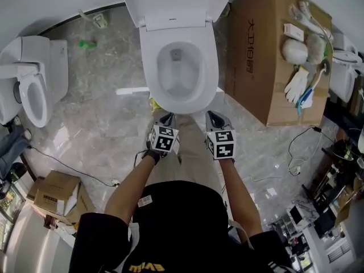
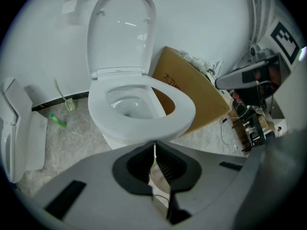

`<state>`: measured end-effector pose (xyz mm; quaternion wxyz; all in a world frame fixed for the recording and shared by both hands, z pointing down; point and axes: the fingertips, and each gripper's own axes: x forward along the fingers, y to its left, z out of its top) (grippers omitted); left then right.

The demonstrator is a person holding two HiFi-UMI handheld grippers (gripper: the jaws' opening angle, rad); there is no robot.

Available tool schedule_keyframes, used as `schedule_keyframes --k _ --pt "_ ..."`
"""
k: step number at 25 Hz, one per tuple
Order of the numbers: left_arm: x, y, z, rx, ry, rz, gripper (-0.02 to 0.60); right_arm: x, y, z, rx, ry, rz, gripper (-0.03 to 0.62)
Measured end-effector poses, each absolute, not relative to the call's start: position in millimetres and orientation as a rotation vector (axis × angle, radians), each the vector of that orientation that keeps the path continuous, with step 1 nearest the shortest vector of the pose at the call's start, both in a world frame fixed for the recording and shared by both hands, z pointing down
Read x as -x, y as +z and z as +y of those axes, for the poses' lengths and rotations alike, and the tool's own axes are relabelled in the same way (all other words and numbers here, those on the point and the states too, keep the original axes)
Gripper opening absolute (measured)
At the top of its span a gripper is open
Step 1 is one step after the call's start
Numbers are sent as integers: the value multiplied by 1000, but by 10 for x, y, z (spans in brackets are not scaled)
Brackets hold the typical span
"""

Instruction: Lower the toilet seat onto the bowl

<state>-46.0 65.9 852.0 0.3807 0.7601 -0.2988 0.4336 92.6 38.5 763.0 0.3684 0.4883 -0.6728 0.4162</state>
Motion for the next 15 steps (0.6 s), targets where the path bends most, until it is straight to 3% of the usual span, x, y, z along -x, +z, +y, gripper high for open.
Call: schedule_keyframes --k 15 --pt "527 8946 796 -1882 1200 -664 17 -1078 7734 549 -1270 1072 -1672 -6"
